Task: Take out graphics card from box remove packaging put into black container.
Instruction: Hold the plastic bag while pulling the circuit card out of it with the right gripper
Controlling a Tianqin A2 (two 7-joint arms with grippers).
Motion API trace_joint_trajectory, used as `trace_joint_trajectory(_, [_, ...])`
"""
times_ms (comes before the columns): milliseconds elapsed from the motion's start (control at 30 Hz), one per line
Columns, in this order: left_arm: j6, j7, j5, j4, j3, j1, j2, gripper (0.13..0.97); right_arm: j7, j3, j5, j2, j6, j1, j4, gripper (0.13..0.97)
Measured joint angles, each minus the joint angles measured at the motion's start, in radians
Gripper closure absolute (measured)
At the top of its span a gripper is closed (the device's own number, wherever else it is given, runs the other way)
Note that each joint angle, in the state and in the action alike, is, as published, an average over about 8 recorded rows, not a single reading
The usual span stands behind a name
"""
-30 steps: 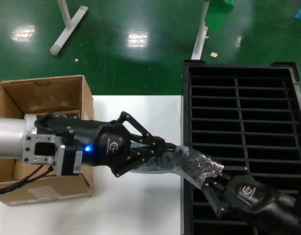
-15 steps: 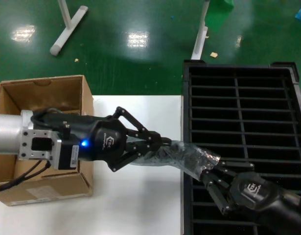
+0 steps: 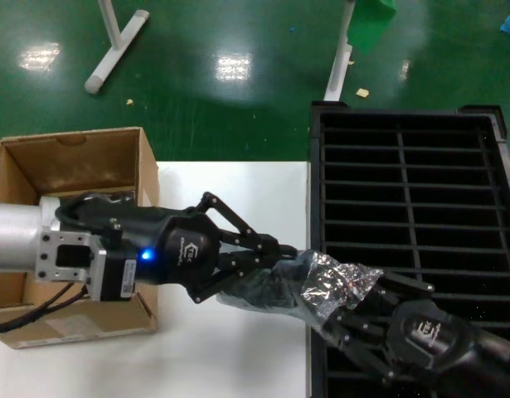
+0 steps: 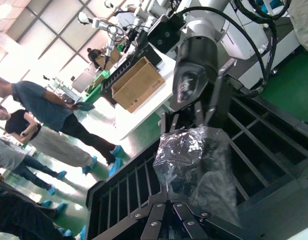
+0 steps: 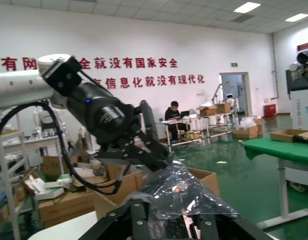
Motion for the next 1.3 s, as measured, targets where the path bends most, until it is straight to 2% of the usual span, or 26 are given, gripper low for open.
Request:
trace_joint_trajectory(200, [-0.006, -0.003, -0.002, -0.006, 0.001, -0.005, 0.012, 0.955, 0.004, -0.009, -0.002, 0.006, -0.008, -0.013, 0.007, 0.731])
trace_joint_trajectory(500, [-0.028, -0.049, -0.019, -0.043, -0.007, 0.011, 0.021, 0.955, 0.064, -0.026, -0.02, 0.014, 0.036, -0.002, 0.008, 0.589])
trace_joint_trajectory(633, [-0.029, -0.053, -0.023, -0.049, -0.01, 0.018, 0.016, 0.955, 0.088, -0.029, -0.022, 0.019, 0.05, 0.004, 0.008, 0.589])
trace_joint_trajectory(933, [-0.023, -0.041, -0.023, -0.037, -0.013, 0.021, 0.009, 0.955, 0.107, -0.031, -0.025, 0.023, 0.061, 0.011, 0.006, 0.645])
trace_joint_trajectory(1200, [-0.025, -0.045, -0.026, -0.03, -0.011, 0.016, 0.017, 0.955, 0.117, -0.034, -0.025, 0.022, 0.066, 0.015, 0.003, 0.773])
trace_joint_trajectory(1300, [-0.027, -0.051, -0.027, -0.031, -0.011, 0.016, 0.02, 0.955, 0.12, -0.034, -0.025, 0.022, 0.066, 0.016, 0.001, 0.773])
